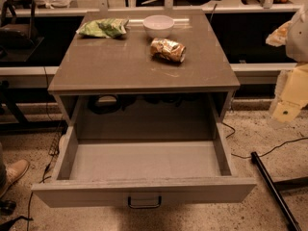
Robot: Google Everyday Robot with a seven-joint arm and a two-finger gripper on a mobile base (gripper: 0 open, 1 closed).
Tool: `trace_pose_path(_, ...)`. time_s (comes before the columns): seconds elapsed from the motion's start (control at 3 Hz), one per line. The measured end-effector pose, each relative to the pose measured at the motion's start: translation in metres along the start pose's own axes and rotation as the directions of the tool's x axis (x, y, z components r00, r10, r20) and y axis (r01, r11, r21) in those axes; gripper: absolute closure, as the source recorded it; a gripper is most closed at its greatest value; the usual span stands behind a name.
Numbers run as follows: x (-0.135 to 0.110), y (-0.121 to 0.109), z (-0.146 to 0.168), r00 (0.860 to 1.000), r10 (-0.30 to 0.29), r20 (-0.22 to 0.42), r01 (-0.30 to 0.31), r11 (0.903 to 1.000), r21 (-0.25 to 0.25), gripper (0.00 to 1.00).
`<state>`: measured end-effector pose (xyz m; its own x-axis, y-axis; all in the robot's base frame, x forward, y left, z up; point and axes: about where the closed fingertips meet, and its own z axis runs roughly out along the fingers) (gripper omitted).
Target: Place orange can into top drawer
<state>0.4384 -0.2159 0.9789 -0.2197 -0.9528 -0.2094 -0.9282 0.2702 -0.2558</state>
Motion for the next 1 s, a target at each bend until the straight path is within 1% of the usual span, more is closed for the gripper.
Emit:
trace_pose_path(0.33, 0.000, 0.000, 0.000, 1.000, 0.000, 0.000, 0.000, 1.0000, 0.000, 0.00)
trace_pose_path(0.67, 0.003, -0.028, 0.009, 0.996, 0.056, 0.076, -0.058, 0.9979, 0.028, 0.00)
trace_pose_path(1.0, -0.011, -0.093, 0.042, 0.965, 0.152, 0.212, -0.165, 0.9853, 0.044, 0.00)
